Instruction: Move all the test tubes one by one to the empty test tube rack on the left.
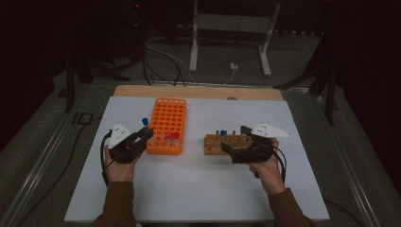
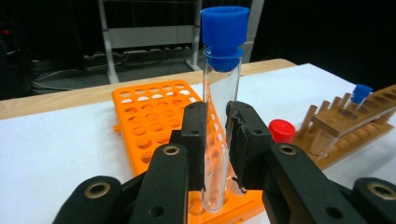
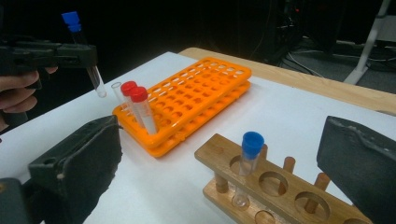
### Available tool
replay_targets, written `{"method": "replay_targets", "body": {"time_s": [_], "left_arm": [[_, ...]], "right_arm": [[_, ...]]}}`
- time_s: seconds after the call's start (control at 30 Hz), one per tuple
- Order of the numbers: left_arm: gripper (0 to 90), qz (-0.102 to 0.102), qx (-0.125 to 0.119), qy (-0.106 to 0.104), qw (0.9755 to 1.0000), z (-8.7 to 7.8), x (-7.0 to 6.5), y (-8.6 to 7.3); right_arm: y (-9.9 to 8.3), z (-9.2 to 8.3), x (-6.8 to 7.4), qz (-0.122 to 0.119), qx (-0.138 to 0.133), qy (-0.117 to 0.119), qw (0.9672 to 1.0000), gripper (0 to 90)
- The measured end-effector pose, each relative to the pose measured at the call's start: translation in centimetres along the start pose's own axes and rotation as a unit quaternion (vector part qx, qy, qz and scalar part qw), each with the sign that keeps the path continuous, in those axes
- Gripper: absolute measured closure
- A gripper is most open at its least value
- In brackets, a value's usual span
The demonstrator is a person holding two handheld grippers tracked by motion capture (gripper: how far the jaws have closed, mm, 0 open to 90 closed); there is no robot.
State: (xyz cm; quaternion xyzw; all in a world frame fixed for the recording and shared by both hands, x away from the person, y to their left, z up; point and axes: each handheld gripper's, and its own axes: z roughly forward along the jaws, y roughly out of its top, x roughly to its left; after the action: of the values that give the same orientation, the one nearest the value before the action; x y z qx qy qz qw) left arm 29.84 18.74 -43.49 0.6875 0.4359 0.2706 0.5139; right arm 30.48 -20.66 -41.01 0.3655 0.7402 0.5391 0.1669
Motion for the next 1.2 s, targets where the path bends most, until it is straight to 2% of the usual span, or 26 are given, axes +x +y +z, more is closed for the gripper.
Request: {"method": "replay_targets", "body": {"time_s": [0.17,0.33,0.63,0.9,1.03,1.2], "left_arm": [[77.2,-0.003,-0.009,0.015,0.9998,0.2,0.5,-0.1],[77.2,-0.013,-0.008,0.024,0.9996,1.3,1.3,-0.2],[77.1,-0.009,0.017,0.03,0.9993,3.9,1.8,-1.0],[77.1,-0.003,0.044,0.034,0.9984,5.0,2.3,-2.0],[77.2,-0.008,0.061,0.033,0.9976,5.3,2.7,-2.8],[77.3,0.002,0.084,0.033,0.9959,5.7,2.9,-3.8]], "right_arm": [[0.1,-0.2,-0.2,0.004,-0.005,-0.001,1.0,0.1],[0.3,-0.6,-0.6,0.008,-0.011,-0.005,0.9999,0.1],[0.1,-0.4,-0.5,0.008,-0.006,-0.004,0.9999,0.1],[0.1,-0.4,-0.6,0.009,-0.006,-0.003,0.9999,0.1],[0.1,-0.4,-0.5,0.009,-0.006,-0.002,0.9999,0.1],[0.0,-0.3,-0.5,0.007,-0.004,-0.001,1.0,0.1]]}}
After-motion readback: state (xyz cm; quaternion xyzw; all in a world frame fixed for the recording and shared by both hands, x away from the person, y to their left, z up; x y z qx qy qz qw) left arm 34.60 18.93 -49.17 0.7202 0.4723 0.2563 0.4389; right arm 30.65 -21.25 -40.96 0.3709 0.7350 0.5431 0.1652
